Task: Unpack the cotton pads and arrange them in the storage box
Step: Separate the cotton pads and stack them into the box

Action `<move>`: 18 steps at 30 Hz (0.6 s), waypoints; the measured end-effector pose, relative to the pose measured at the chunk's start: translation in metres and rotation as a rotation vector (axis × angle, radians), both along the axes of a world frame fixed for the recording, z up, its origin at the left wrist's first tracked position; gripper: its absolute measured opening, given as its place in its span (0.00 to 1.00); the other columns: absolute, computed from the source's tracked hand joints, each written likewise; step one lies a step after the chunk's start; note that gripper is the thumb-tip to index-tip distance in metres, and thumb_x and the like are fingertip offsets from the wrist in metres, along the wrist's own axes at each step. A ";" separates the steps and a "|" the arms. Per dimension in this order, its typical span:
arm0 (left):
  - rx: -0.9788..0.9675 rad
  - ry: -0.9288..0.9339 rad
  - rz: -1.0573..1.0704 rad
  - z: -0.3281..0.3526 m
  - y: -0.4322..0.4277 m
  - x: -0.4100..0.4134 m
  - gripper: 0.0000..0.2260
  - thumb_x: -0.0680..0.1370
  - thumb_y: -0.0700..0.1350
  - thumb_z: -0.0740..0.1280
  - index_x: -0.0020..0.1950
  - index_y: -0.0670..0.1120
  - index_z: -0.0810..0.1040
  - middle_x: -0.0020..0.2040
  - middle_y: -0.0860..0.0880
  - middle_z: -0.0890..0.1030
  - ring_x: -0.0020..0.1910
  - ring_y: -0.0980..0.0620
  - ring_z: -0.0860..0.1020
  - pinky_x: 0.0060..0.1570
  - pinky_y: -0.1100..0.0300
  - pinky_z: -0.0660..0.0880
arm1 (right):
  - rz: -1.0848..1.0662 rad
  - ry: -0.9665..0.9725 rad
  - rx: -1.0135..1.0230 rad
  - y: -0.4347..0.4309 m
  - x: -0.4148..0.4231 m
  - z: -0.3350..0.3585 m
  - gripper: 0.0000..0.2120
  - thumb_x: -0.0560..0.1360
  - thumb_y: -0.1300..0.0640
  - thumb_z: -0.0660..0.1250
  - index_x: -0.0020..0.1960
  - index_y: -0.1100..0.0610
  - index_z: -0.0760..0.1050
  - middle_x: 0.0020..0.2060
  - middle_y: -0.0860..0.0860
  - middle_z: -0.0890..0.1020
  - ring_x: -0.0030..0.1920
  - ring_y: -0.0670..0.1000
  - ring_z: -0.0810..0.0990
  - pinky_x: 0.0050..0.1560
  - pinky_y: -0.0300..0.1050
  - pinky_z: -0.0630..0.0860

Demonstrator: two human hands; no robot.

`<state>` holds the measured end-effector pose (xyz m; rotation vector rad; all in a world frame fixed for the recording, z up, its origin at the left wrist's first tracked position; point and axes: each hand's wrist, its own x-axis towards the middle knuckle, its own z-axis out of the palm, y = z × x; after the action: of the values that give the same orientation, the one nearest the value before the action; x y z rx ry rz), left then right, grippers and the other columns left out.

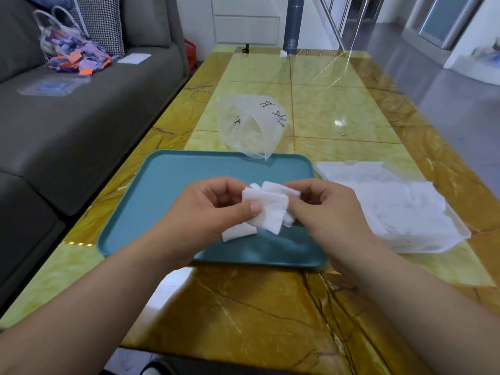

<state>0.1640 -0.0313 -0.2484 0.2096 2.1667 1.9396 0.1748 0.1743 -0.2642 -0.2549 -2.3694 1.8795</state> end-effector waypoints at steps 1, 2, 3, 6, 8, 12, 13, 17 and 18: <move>0.009 -0.009 0.000 0.000 0.002 0.001 0.04 0.75 0.36 0.74 0.49 0.39 0.83 0.37 0.47 0.85 0.32 0.58 0.80 0.31 0.70 0.73 | 0.034 -0.002 -0.037 -0.001 0.001 0.002 0.07 0.76 0.61 0.75 0.51 0.52 0.87 0.41 0.49 0.89 0.45 0.50 0.88 0.50 0.49 0.85; 0.003 -0.018 0.000 -0.001 0.005 0.001 0.05 0.75 0.37 0.75 0.49 0.39 0.83 0.39 0.46 0.86 0.34 0.57 0.81 0.32 0.68 0.74 | 0.063 -0.005 -0.078 -0.002 0.002 0.003 0.08 0.76 0.63 0.75 0.52 0.53 0.87 0.42 0.50 0.89 0.46 0.52 0.88 0.51 0.50 0.86; -0.007 -0.024 0.005 -0.002 0.006 0.000 0.05 0.74 0.38 0.76 0.49 0.40 0.83 0.41 0.44 0.87 0.37 0.54 0.82 0.36 0.65 0.77 | 0.088 -0.009 -0.116 -0.004 0.003 0.005 0.08 0.76 0.64 0.74 0.53 0.55 0.87 0.43 0.50 0.89 0.47 0.53 0.88 0.50 0.50 0.86; -0.026 -0.028 0.030 -0.007 0.008 -0.002 0.07 0.74 0.39 0.77 0.49 0.39 0.83 0.46 0.39 0.87 0.42 0.48 0.83 0.48 0.52 0.79 | 0.145 -0.015 -0.140 -0.007 0.005 0.007 0.09 0.78 0.65 0.72 0.55 0.57 0.87 0.44 0.51 0.89 0.48 0.53 0.88 0.51 0.49 0.86; -0.030 -0.030 0.038 -0.008 0.009 -0.003 0.07 0.75 0.40 0.77 0.49 0.40 0.83 0.46 0.40 0.87 0.42 0.49 0.83 0.49 0.51 0.79 | 0.160 -0.014 -0.135 -0.008 0.005 0.007 0.08 0.79 0.65 0.70 0.54 0.57 0.87 0.44 0.52 0.89 0.48 0.54 0.88 0.53 0.51 0.86; -0.045 -0.020 0.038 -0.009 0.008 -0.003 0.04 0.75 0.40 0.77 0.46 0.43 0.84 0.42 0.43 0.87 0.39 0.50 0.82 0.46 0.54 0.79 | 0.179 0.004 -0.111 -0.008 0.006 0.007 0.09 0.80 0.64 0.68 0.54 0.57 0.86 0.43 0.51 0.89 0.48 0.54 0.88 0.53 0.50 0.85; -0.050 -0.020 0.042 -0.009 0.008 -0.003 0.03 0.75 0.40 0.77 0.46 0.44 0.84 0.41 0.45 0.87 0.39 0.51 0.82 0.44 0.57 0.79 | 0.186 0.004 -0.108 -0.009 0.006 0.008 0.09 0.81 0.64 0.68 0.54 0.56 0.86 0.43 0.51 0.89 0.47 0.53 0.88 0.52 0.49 0.86; -0.048 -0.035 0.058 -0.009 0.009 -0.004 0.03 0.75 0.40 0.76 0.45 0.44 0.83 0.39 0.47 0.86 0.37 0.54 0.82 0.38 0.63 0.78 | 0.203 -0.031 -0.148 -0.009 0.006 0.010 0.10 0.81 0.65 0.66 0.54 0.59 0.86 0.44 0.55 0.89 0.47 0.53 0.88 0.49 0.46 0.85; -0.051 -0.035 0.061 -0.010 0.009 -0.004 0.03 0.76 0.40 0.76 0.45 0.44 0.83 0.39 0.47 0.86 0.36 0.54 0.81 0.37 0.64 0.77 | 0.219 -0.038 -0.185 -0.008 0.007 0.011 0.10 0.81 0.63 0.66 0.54 0.60 0.87 0.45 0.58 0.88 0.47 0.54 0.88 0.49 0.47 0.85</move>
<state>0.1600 -0.0222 -0.2583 0.1021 2.2215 1.9028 0.1817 0.1661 -0.2530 -0.0470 -2.3317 2.2147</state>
